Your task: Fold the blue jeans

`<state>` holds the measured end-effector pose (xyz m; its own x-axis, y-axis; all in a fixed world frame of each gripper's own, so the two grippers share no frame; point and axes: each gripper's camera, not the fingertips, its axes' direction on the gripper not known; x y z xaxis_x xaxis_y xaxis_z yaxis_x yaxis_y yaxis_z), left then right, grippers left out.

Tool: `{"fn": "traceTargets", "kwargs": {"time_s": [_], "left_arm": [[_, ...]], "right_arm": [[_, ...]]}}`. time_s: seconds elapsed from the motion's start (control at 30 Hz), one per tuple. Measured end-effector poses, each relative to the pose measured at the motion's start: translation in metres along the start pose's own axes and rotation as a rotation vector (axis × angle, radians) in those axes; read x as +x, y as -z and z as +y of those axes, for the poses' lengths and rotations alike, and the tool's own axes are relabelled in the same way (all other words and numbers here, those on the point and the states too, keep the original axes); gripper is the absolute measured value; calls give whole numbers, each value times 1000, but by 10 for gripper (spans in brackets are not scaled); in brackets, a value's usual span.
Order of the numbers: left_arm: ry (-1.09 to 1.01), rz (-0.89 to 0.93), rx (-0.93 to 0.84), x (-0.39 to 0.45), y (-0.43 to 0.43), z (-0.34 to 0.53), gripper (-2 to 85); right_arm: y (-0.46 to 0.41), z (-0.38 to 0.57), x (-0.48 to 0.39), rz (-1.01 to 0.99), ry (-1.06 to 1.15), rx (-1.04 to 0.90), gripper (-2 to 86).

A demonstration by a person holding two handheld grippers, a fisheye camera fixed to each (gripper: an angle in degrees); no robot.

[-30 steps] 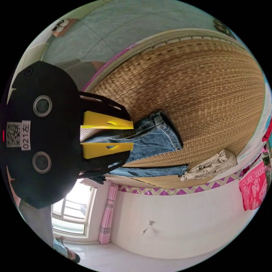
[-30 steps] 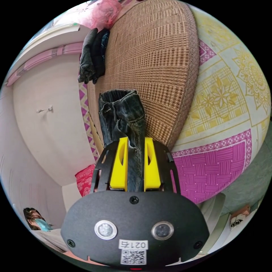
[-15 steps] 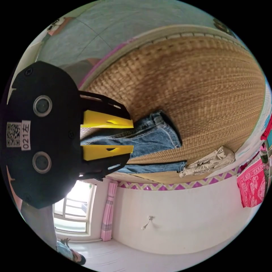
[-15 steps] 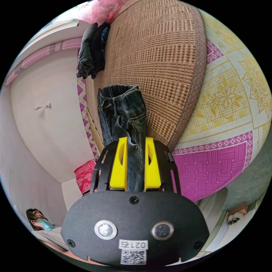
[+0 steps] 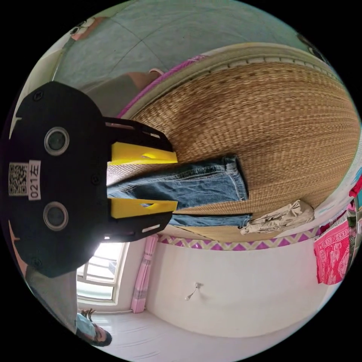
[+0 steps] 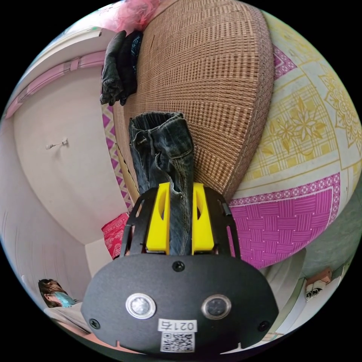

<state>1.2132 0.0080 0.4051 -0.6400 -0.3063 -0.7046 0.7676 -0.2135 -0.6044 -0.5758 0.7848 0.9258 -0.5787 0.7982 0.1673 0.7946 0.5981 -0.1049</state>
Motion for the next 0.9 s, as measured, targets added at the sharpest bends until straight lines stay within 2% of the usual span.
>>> {"fn": "traceTargets", "kwargs": {"time_s": [0.27, 0.4, 0.57, 0.7, 0.77, 0.9], "left_arm": [[-6, 138, 12, -4, -5, -19, 137], [-64, 98, -25, 20, -24, -48, 135], [-45, 121, 53, 31, -27, -74, 130], [35, 100, 184, 27, 0, -94, 79], [32, 54, 117, 35, 0, -110, 10], [6, -64, 15, 77, 10, -141, -7]], "right_arm": [[-8, -11, -10, -4, -2, -4, 89], [-12, -20, -20, 19, 5, -10, 90], [-17, -32, -26, 29, 8, -12, 88], [-15, -40, -27, 32, -5, 28, 64], [-15, -44, -27, 31, -6, 36, 40], [-16, -58, -36, 35, 29, 1, 9]]}}
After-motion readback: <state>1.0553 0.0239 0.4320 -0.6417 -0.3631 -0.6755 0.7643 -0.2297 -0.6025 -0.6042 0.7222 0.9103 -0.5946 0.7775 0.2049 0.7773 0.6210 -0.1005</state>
